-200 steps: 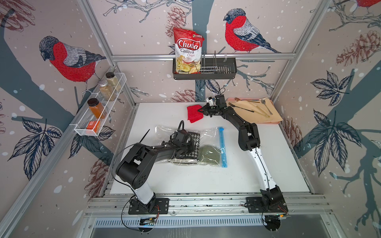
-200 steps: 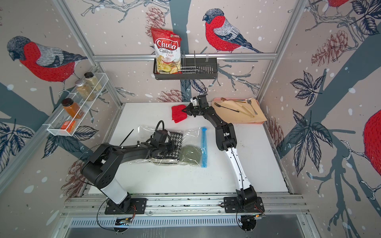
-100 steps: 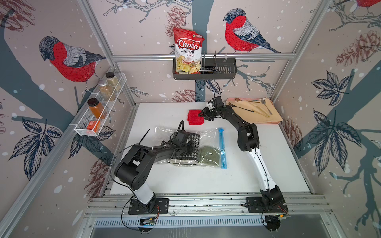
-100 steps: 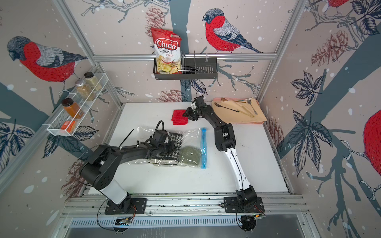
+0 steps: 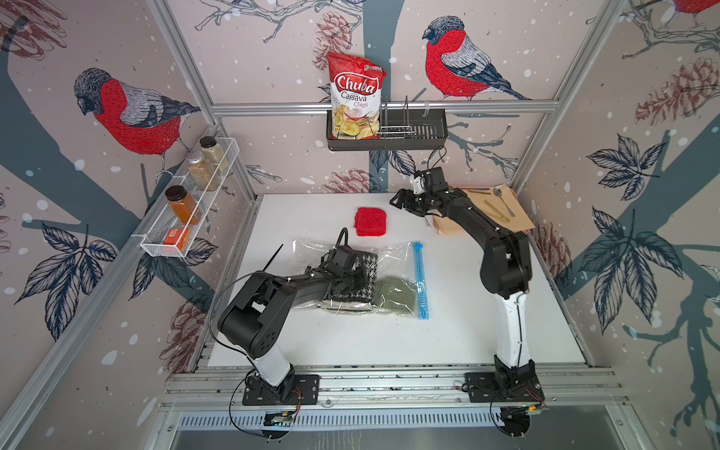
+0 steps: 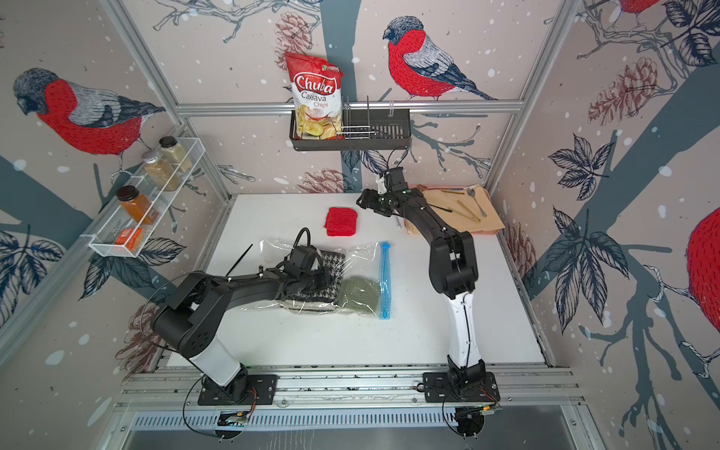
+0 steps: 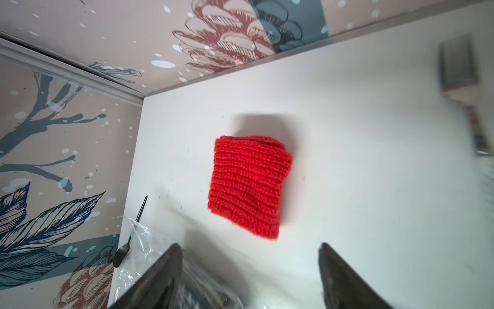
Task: Take the scarf out of the vacuum bag
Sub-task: Place the scarf at the center of the board, then take out the scarf from the vacuum bag.
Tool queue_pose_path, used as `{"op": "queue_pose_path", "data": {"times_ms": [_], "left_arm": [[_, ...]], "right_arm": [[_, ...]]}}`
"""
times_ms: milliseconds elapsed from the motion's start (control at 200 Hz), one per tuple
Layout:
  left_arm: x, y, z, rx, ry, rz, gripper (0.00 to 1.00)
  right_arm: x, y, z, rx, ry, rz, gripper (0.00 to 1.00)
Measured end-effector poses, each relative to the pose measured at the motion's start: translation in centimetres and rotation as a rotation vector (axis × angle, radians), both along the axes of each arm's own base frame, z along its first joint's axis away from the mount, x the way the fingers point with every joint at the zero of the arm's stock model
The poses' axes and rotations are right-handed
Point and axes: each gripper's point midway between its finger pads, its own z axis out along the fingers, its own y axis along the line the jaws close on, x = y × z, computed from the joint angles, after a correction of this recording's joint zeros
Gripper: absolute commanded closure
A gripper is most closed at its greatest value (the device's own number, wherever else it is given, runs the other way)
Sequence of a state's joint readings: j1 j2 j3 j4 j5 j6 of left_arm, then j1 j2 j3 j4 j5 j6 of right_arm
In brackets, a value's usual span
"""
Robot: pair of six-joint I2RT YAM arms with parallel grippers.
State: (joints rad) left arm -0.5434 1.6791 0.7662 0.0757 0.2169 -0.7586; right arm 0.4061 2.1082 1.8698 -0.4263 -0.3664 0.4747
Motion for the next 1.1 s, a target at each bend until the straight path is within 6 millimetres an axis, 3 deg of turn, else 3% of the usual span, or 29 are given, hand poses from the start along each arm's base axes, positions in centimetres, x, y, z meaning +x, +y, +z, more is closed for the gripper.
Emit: {"op": "queue_pose_path", "data": {"times_ms": [80, 95, 115, 205, 285, 435, 620, 956, 1026, 1101], "left_arm": [[0.0, -0.1, 0.0, -0.006, 0.002, -0.002, 0.96], [0.0, -0.2, 0.0, -0.009, 0.003, -0.004, 0.96], [0.0, -0.2, 0.0, -0.010, 0.003, -0.005, 0.96], [0.1, -0.4, 0.1, -0.013, 0.005, -0.007, 0.96], [0.1, -0.4, 0.1, -0.015, 0.007, -0.009, 0.96], [0.1, -0.5, 0.1, -0.014, 0.011, -0.011, 0.96], [0.1, -0.5, 0.0, -0.012, 0.012, -0.013, 0.96], [-0.1, -0.4, 0.1, -0.011, 0.008, -0.019, 0.96], [-0.1, -0.4, 0.1, -0.011, 0.008, -0.020, 0.96], [-0.1, -0.4, 0.1, -0.011, 0.009, -0.020, 0.96]], "right_arm": [[-3.9, -2.2, 1.0, -0.024, -0.040, -0.024, 0.91], [-4.7, -2.6, 0.8, -0.027, -0.037, -0.027, 0.98], [-5.6, -3.2, 0.4, -0.038, -0.029, -0.034, 1.00], [-10.3, -6.4, -3.0, -0.066, 0.029, -0.065, 1.00], [-13.4, -9.0, -5.2, -0.053, 0.070, -0.110, 1.00], [-17.3, -10.6, -7.9, -0.024, 0.124, -0.118, 1.00], [-19.0, -10.7, -9.3, 0.022, 0.164, -0.106, 1.00], [-22.0, -8.6, -13.2, 0.122, 0.290, -0.022, 1.00], [-22.7, -7.8, -13.5, 0.142, 0.304, 0.014, 0.90], [-23.3, -6.9, -13.5, 0.177, 0.319, 0.043, 0.62]]}}
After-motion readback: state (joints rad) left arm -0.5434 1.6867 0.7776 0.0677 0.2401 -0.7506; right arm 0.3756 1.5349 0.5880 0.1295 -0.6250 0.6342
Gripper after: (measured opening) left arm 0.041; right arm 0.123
